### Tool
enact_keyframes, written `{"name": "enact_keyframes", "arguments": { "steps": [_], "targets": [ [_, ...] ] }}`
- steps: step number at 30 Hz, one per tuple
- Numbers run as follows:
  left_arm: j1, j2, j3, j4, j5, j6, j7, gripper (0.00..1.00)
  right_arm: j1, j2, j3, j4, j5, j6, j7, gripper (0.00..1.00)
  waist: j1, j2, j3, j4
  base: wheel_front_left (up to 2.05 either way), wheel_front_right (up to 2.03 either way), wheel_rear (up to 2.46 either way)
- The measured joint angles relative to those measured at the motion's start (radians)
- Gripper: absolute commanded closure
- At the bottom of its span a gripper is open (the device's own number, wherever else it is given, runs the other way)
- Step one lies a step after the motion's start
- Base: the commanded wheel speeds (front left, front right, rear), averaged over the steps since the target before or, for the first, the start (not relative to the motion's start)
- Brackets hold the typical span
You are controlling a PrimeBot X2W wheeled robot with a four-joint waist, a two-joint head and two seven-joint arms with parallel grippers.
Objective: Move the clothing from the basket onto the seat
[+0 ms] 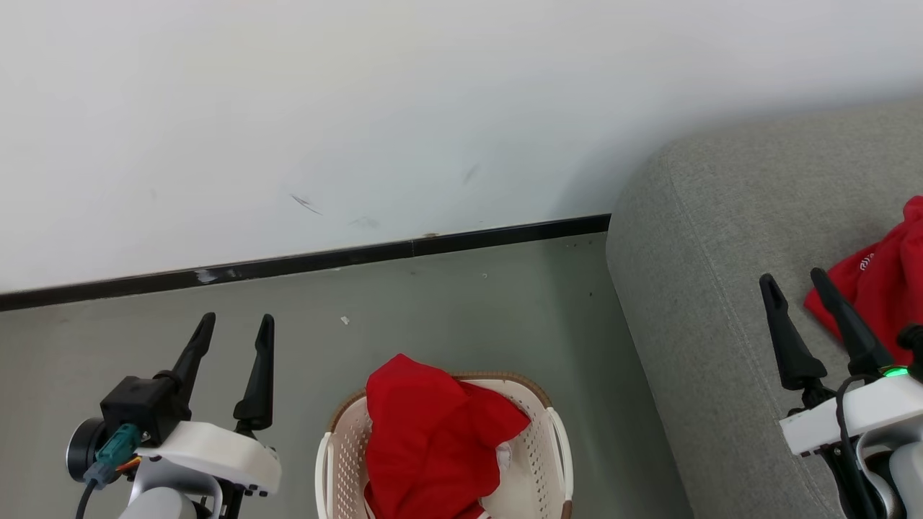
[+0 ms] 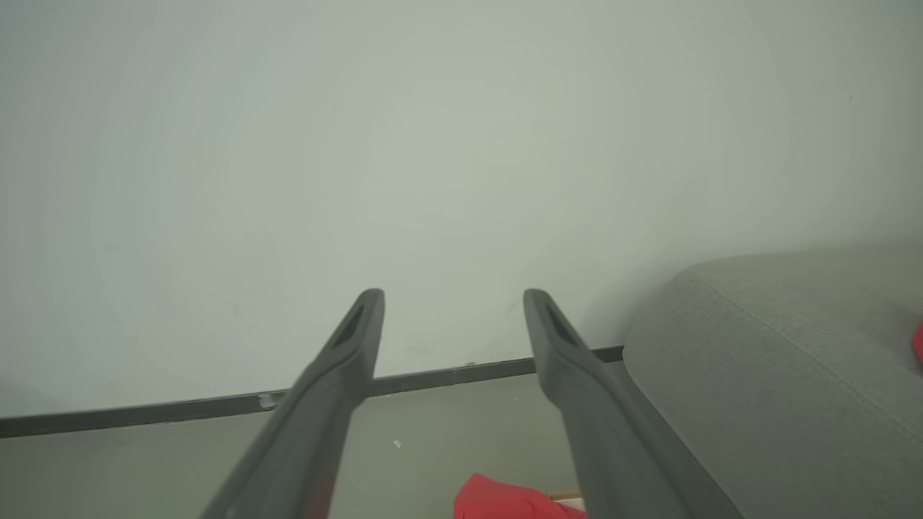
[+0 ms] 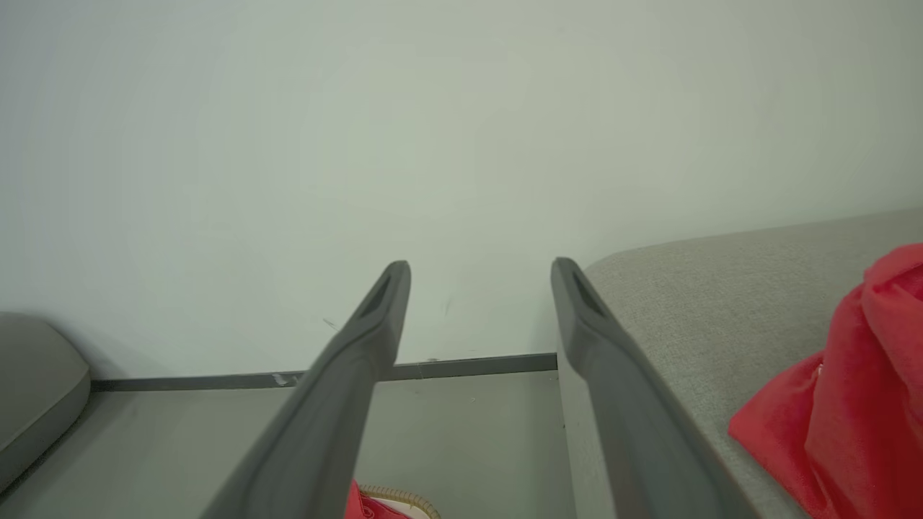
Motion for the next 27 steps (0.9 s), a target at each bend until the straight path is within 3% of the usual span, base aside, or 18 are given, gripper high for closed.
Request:
{"name": "enact_keyframes", "arguments": {
  "steps": [27],
  "targets": [
    [0.059, -0.032, 0.037, -0.033, 0.048, -0.012, 0.0, 0.0, 0.064, 0.03, -0.022, -0.07, -0.045, 0.0, 0.0, 0.0, 0.0, 0.0, -0.026, 0.022, 0.0, 0.0, 0.0]
  ]
}}
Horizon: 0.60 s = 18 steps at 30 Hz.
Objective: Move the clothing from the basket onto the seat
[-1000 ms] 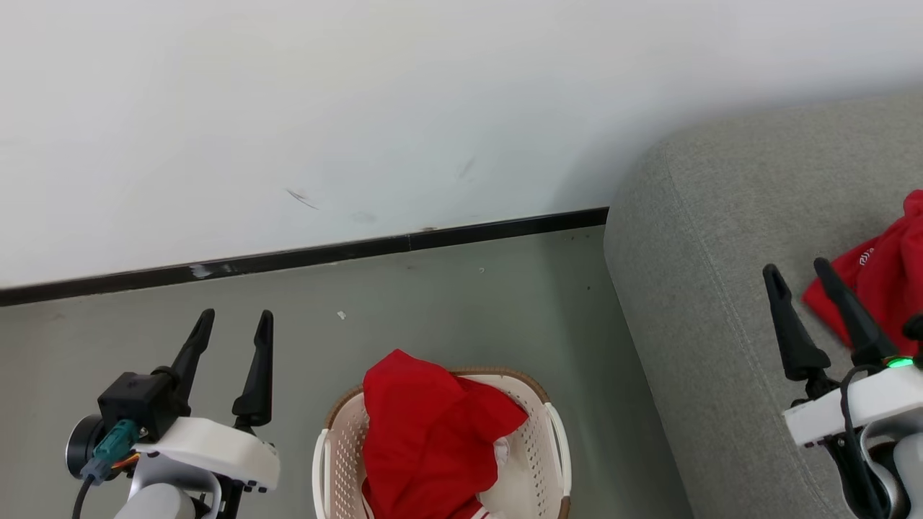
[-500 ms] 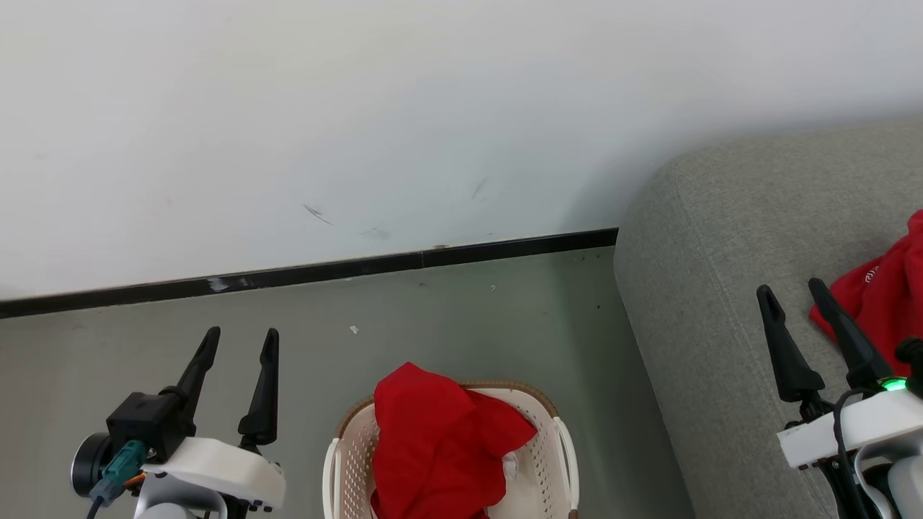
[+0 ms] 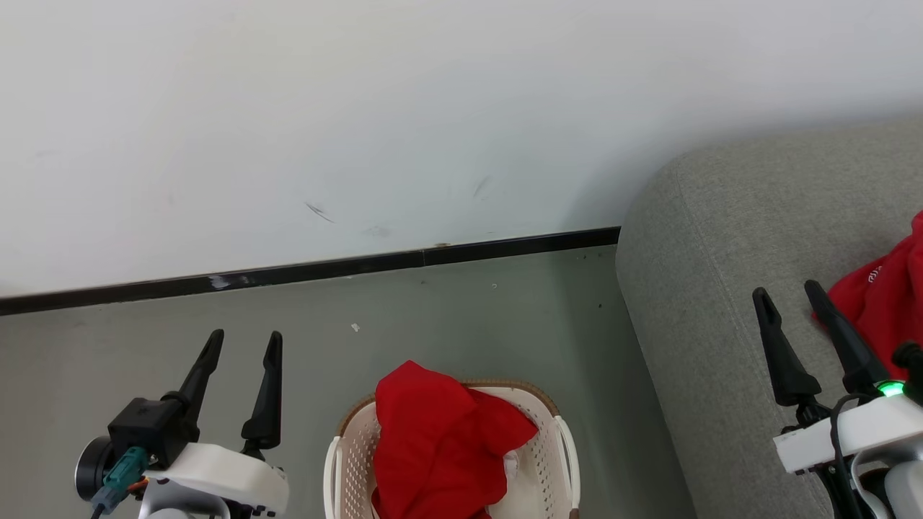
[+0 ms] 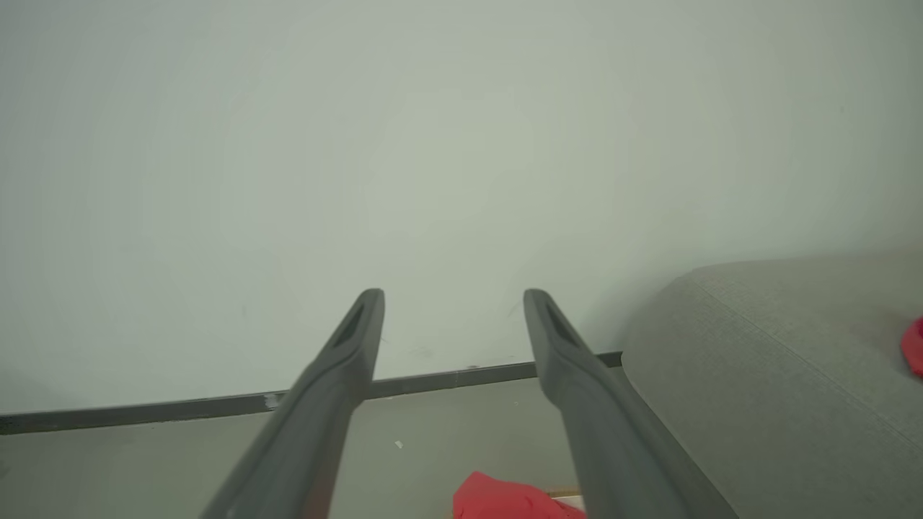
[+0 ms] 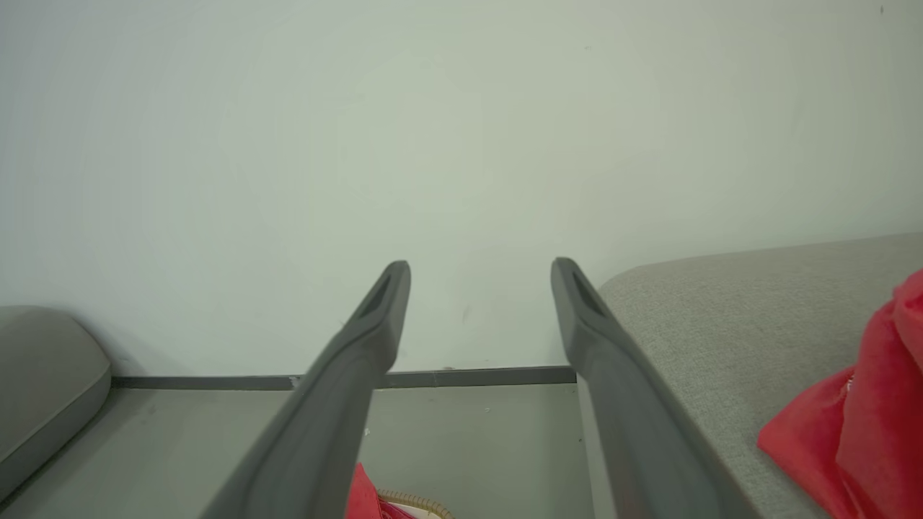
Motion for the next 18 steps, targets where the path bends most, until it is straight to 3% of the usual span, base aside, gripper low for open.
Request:
{"name": "enact_keyframes", "arguments": {
  "steps": [18],
  "targets": [
    [0.018, -0.016, -0.05, 0.056, 0.005, -0.052, 0.002, 0.0, 0.022, 0.009, 0.013, -0.013, 0.0, 0.0, 0.0, 0.0, 0.0, 0.0, 0.023, -0.003, 0.0, 0.0, 0.0]
  ]
}}
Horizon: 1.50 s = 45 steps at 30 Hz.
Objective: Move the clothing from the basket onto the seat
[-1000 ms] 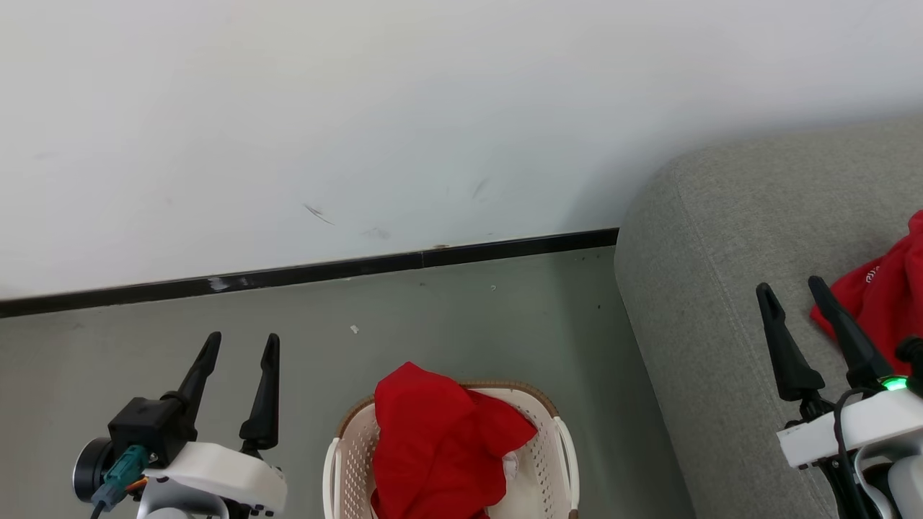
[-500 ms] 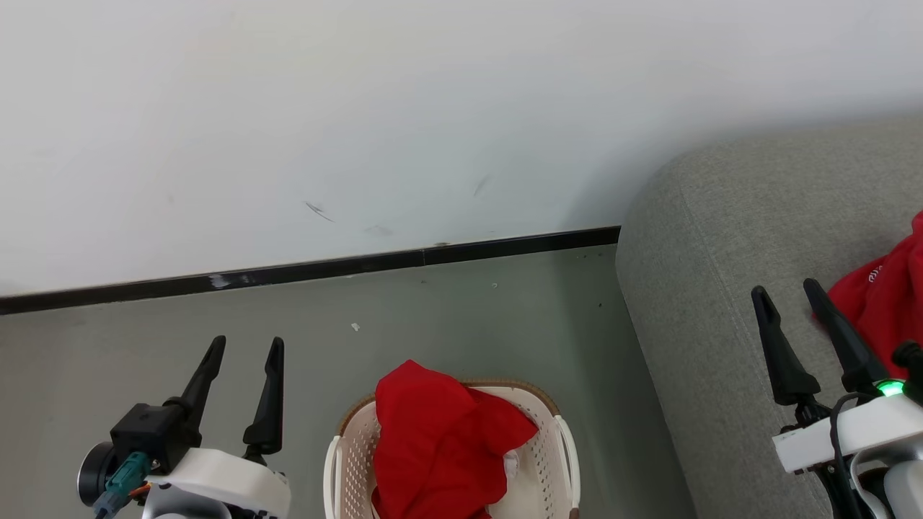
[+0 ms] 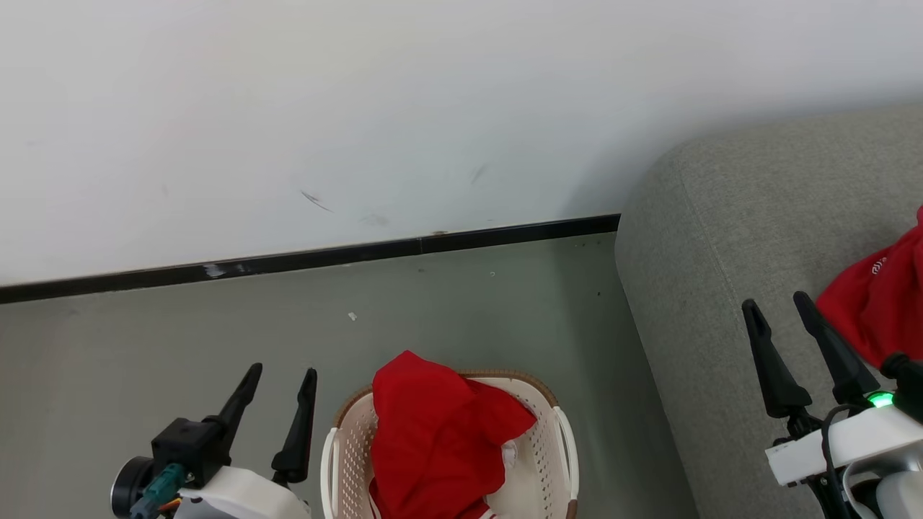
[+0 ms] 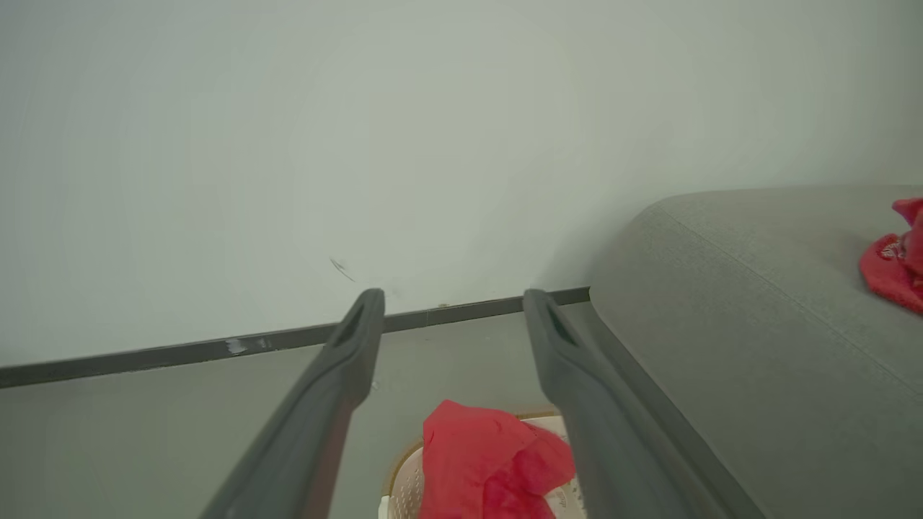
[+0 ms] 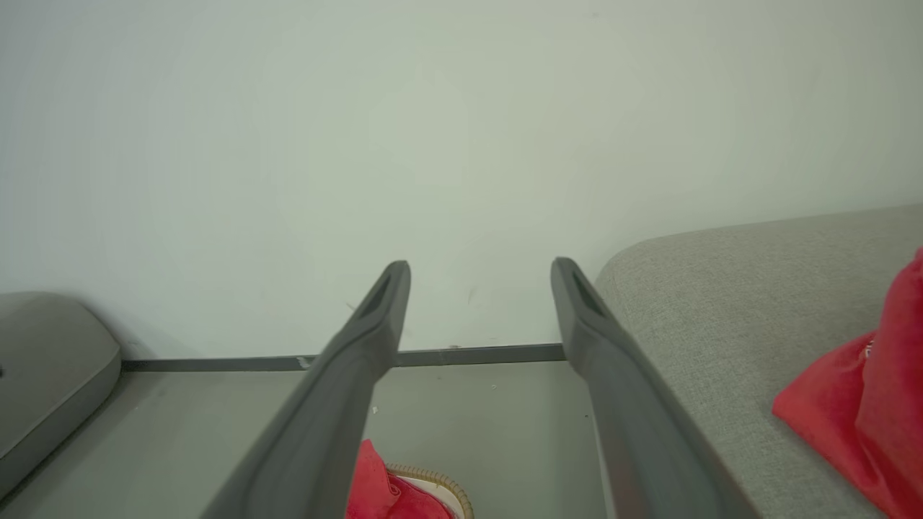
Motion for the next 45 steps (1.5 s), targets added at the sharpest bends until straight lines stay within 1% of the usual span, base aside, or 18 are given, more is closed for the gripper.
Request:
{"name": "enact_keyframes", "arguments": {
  "steps": [7, 10, 26, 37, 39, 45],
  "targets": [
    [-0.009, -0.022, -0.048, 0.053, 0.0, -0.04, 0.028, 0.0, 0.0, -0.004, 0.006, -0.002, 0.002, 0.0, 0.0, 0.0, 0.0, 0.0, 0.023, -0.004, 0.0, 0.0, 0.0],
    [-0.035, -0.037, -0.07, 0.078, 0.0, -0.053, 0.044, 0.0, 0.0, -0.012, 0.003, -0.005, 0.006, 0.0, 0.0, 0.0, 0.0, 0.0, 0.041, -0.007, 0.0, 0.0, 0.0],
    [-0.151, -0.09, -0.157, 0.244, 0.017, -0.127, 0.13, 0.0, -0.028, -0.012, -0.025, -0.049, 0.018, 0.0, 0.0, 0.0, 0.0, 0.0, 0.148, -0.026, 0.0, 0.0, 0.0],
    [-0.266, -0.13, -0.188, 0.355, 0.032, -0.152, 0.18, 0.0, -0.09, -0.011, -0.039, -0.098, 0.02, 0.0, 0.0, 0.0, 0.0, 0.0, 0.252, -0.05, 0.0, 0.0, 0.0],
    [-0.289, -0.131, -0.193, 0.379, 0.04, -0.161, 0.186, 0.0, -0.104, -0.009, -0.04, -0.103, 0.021, 0.0, 0.0, 0.0, 0.0, 0.0, 0.274, -0.056, 0.0, 0.0, 0.0],
    [-0.343, -0.141, -0.201, 0.453, 0.046, -0.17, 0.208, 0.0, -0.142, 0.004, -0.041, -0.122, 0.021, 0.0, 0.0, 0.0, 0.0, 0.0, 0.336, -0.077, 0.0, 0.0, 0.0]
  ]
}}
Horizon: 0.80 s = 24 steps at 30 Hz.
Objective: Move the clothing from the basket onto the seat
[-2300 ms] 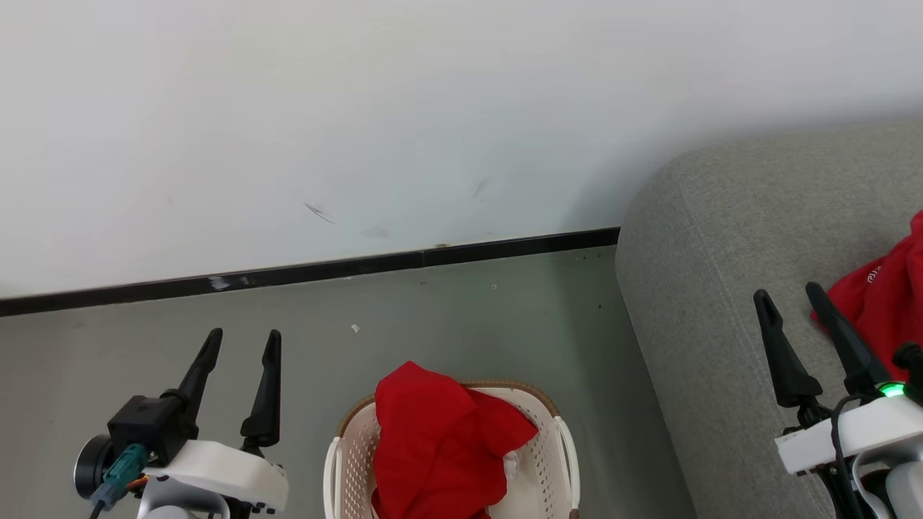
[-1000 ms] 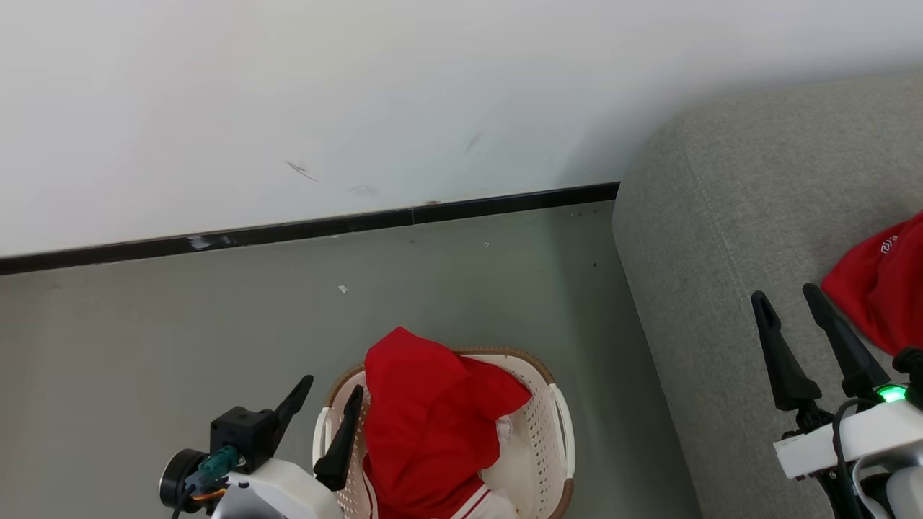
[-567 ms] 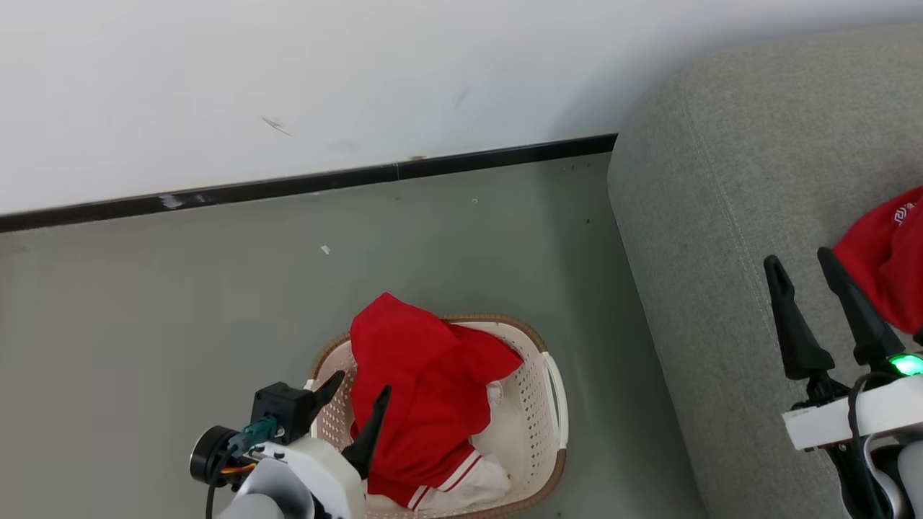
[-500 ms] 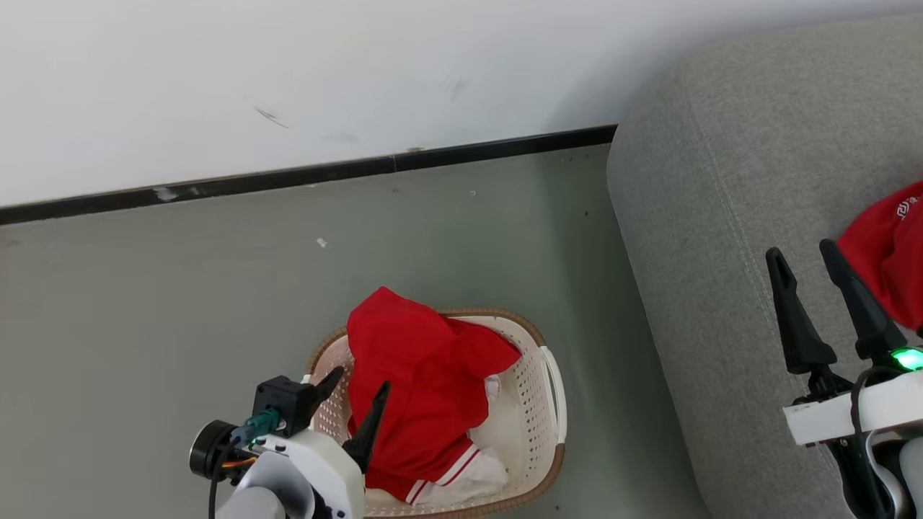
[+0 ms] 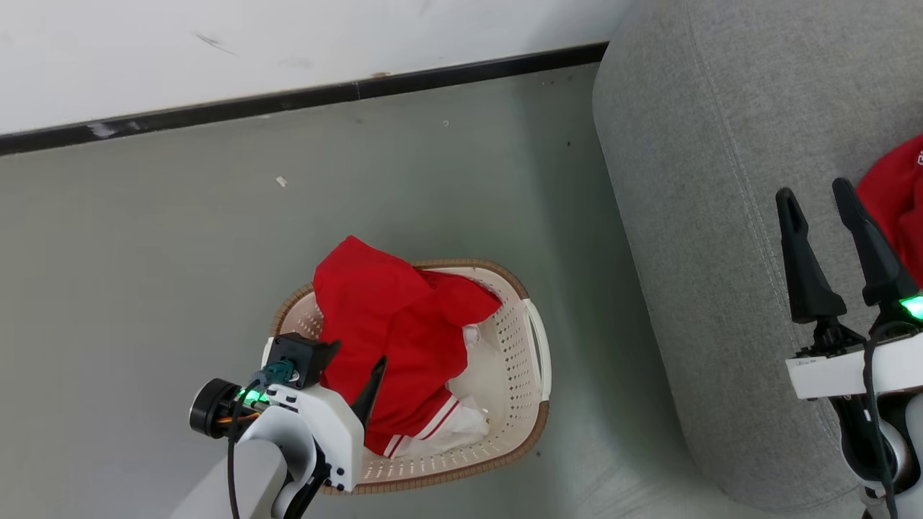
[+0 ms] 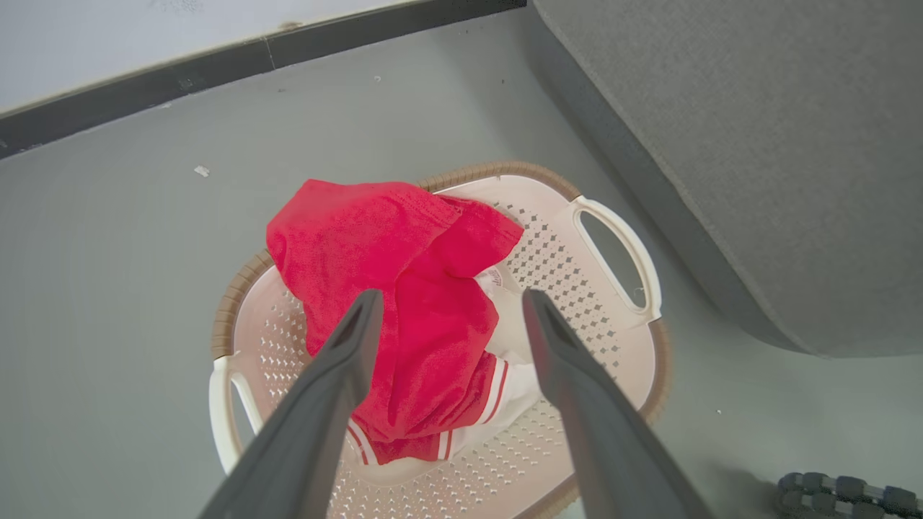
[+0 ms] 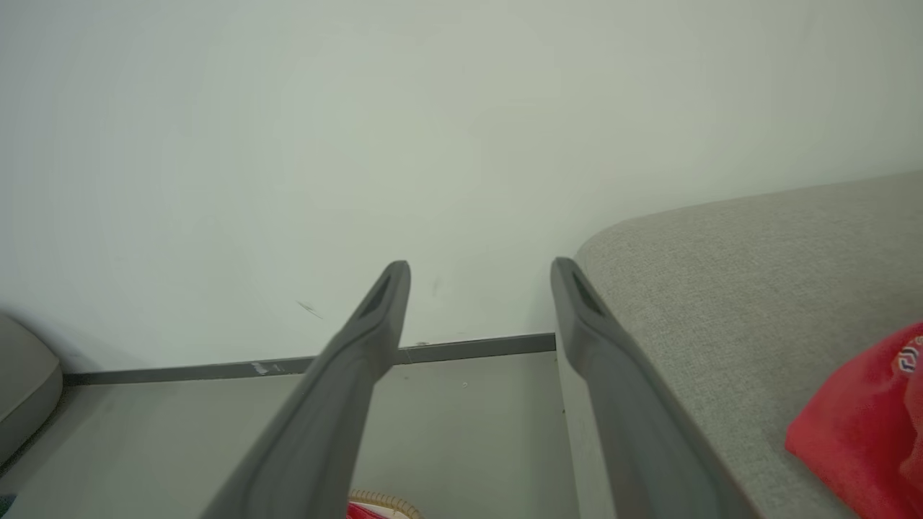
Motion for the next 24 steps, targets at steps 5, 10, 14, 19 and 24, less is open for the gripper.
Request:
{"name": "enact_keyframes", "arguments": {
  "steps": [5, 10, 14, 19, 24],
  "targets": [
    [-0.037, -0.006, -0.014, 0.069, 0.01, -0.007, 0.03, 0.0, -0.033, 0.003, -0.001, -0.016, 0.0, 0.0, 0.0, 0.0, 0.0, 0.0, 0.05, -0.02, 0.0, 0.0, 0.0],
    [-0.083, -0.015, -0.019, 0.129, 0.016, -0.013, 0.042, 0.0, -0.062, 0.012, -0.002, -0.029, 0.0, 0.0, 0.0, 0.0, 0.0, 0.0001, 0.099, -0.042, 0.0, 0.0, 0.0],
    [-0.115, -0.018, -0.022, 0.176, 0.027, -0.014, 0.058, 0.0, -0.089, 0.018, -0.001, -0.043, 0.002, 0.0, 0.0, 0.0, 0.0, 0.0, 0.137, -0.06, 0.0, 0.0, 0.0],
    [-0.142, -0.021, -0.026, 0.231, 0.033, -0.023, 0.076, 0.0, -0.114, 0.032, 0.001, -0.049, 0.002, 0.0, -0.003, 0.0, 0.0, 0.0, 0.184, -0.083, 0.0, 0.0, 0.0],
    [-0.177, -0.019, -0.03, 0.268, 0.039, -0.024, 0.087, 0.0, -0.139, 0.043, 0.007, -0.058, 0.002, 0.0, -0.003, 0.0, 0.0, 0.0, 0.22, -0.103, 0.0, 0.0, 0.0]
  ]
}}
